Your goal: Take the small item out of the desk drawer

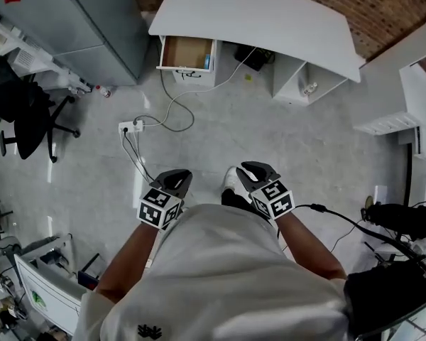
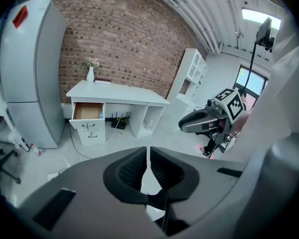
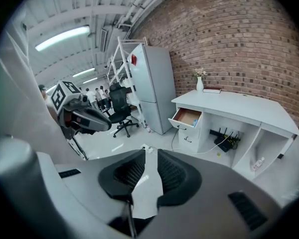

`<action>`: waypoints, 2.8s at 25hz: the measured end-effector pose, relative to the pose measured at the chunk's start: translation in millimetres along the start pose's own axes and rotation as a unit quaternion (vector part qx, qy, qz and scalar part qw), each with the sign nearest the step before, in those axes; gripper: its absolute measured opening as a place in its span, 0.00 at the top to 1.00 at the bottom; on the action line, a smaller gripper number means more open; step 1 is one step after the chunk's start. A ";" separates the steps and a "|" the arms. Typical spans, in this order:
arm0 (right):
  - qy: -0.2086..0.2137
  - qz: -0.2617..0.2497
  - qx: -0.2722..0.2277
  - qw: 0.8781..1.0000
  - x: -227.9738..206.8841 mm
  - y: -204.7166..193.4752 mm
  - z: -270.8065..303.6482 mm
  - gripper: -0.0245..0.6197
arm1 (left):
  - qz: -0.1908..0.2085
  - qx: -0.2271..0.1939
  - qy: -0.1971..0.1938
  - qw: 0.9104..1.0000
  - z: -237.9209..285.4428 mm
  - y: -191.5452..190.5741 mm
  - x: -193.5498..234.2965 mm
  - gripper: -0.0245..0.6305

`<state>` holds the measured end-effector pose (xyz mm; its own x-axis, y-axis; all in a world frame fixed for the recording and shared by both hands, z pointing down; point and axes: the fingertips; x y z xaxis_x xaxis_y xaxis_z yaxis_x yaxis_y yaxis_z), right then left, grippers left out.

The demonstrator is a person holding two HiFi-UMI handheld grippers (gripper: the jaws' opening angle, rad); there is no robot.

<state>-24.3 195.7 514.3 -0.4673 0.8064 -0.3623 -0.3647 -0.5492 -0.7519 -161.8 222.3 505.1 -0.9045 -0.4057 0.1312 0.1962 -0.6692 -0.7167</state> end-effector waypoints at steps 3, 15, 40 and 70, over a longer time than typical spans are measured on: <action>0.003 0.012 -0.003 1.000 -62.2 18.7 -11.7 0.80 | -0.007 0.008 0.012 1.000 48.7 48.7 5.3 0.93; 0.001 0.047 -0.001 0.999 -218.6 21.9 -41.9 0.81 | 0.002 0.027 0.025 0.999 209.5 162.6 7.7 0.87; -0.189 0.224 0.003 0.956 -361.5 105.3 -11.5 0.83 | -0.044 0.135 0.121 0.982 551.9 225.0 275.7 0.75; -0.207 0.340 0.023 0.917 -397.0 91.3 21.0 0.85 | -0.076 0.218 0.178 0.957 720.7 170.9 341.5 0.78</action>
<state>111.0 -179.2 601.1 -0.8614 0.1266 -0.4919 0.0960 -0.9104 -0.4023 -164.3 -479.3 921.1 -0.9915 -0.0981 -0.0852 0.1218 -0.9308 -0.3448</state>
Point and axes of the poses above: the fingertips, and each gripper's own axes: z forward along the fingers, x to its left, y out of its top, and after that the axes turned 15 degrees about y, right-handed
